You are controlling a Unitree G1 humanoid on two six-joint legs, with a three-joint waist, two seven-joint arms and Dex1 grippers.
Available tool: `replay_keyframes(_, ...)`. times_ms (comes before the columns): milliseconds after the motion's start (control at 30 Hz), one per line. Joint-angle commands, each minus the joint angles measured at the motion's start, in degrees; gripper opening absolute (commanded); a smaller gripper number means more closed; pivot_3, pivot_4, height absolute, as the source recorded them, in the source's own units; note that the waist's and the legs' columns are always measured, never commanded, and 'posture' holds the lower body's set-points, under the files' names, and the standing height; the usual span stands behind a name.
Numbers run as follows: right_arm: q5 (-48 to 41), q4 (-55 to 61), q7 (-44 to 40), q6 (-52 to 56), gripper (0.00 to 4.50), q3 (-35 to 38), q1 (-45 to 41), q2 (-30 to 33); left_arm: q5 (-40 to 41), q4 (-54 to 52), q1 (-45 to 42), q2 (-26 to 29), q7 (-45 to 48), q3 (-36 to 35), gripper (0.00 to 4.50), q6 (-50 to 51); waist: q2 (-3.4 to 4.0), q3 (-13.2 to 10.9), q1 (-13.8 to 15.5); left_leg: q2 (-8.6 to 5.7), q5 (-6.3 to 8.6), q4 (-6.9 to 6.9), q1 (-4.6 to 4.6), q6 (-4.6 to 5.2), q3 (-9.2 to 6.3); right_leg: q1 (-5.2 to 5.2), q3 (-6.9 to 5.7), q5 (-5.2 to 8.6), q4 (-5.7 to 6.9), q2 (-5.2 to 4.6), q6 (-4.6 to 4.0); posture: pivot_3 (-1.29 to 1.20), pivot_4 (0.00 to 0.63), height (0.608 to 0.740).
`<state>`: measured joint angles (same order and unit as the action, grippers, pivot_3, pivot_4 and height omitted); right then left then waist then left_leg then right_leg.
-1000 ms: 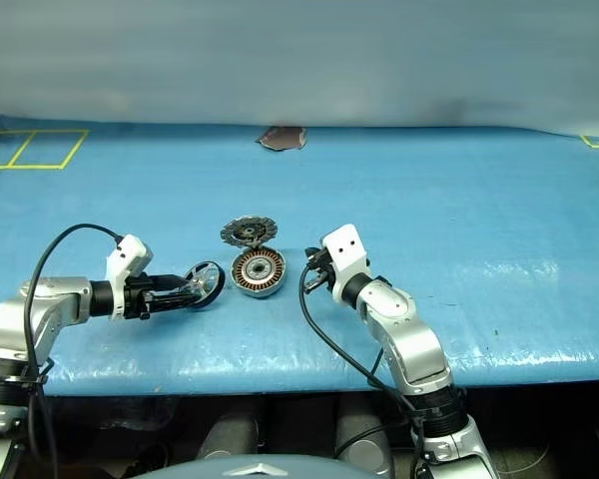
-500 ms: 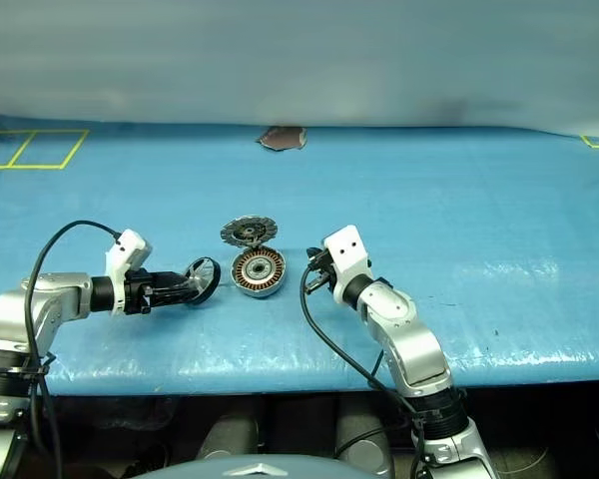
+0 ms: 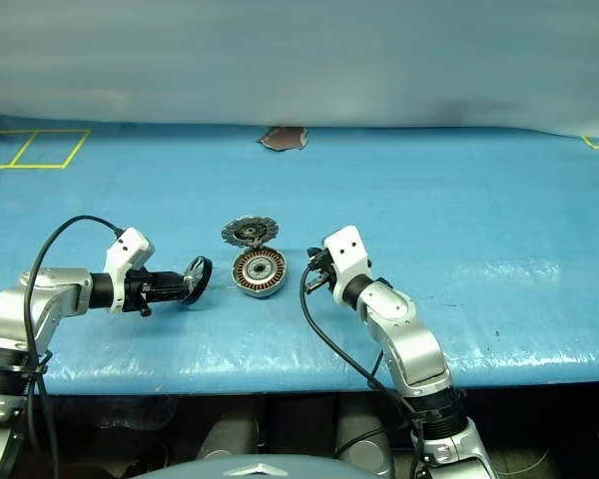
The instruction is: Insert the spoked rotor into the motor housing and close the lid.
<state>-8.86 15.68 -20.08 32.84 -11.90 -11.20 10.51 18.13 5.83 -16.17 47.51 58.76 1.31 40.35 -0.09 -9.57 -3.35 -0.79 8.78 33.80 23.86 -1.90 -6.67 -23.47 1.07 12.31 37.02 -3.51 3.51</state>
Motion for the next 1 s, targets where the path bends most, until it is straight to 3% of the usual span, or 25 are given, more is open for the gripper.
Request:
replay_keyframes(33,-0.15,0.99,-0.11,-1.25,0.0,0.23,-0.5,-0.37,-1.02,0.47,1.6,-0.22,-0.41,0.08,1.41,-2.33,0.0,0.0,0.01,0.0,0.0,0.0,0.0,0.0,0.0,0.0,0.0,0.0,0.0,0.0,0.0,0.0,0.15,0.74)
replay_keyframes(467,-0.32,0.94,-0.21,-1.32,0.0,0.93,-0.47,0.06,8.45,-0.06,1.97,-1.34,2.34,-10.13,1.41,-4.45,-0.11,-0.07,0.04,0.0,0.01,-0.01,0.2,-0.01,-0.02,-0.19,-0.03,0.0,-0.02,0.0,-0.01,0.0,0.15,0.74)
replay_keyframes(1000,0.27,1.11,-0.03,-1.89,0.0,0.8,-0.15,0.25,15.91,-0.9,0.5,-2.11,2.7,-13.43,1.41,0.99,-0.25,-0.15,-0.03,0.0,0.03,0.0,0.2,-0.01,-0.01,-0.17,-0.03,-0.01,-0.04,0.02,-0.01,0.0,0.15,0.74)
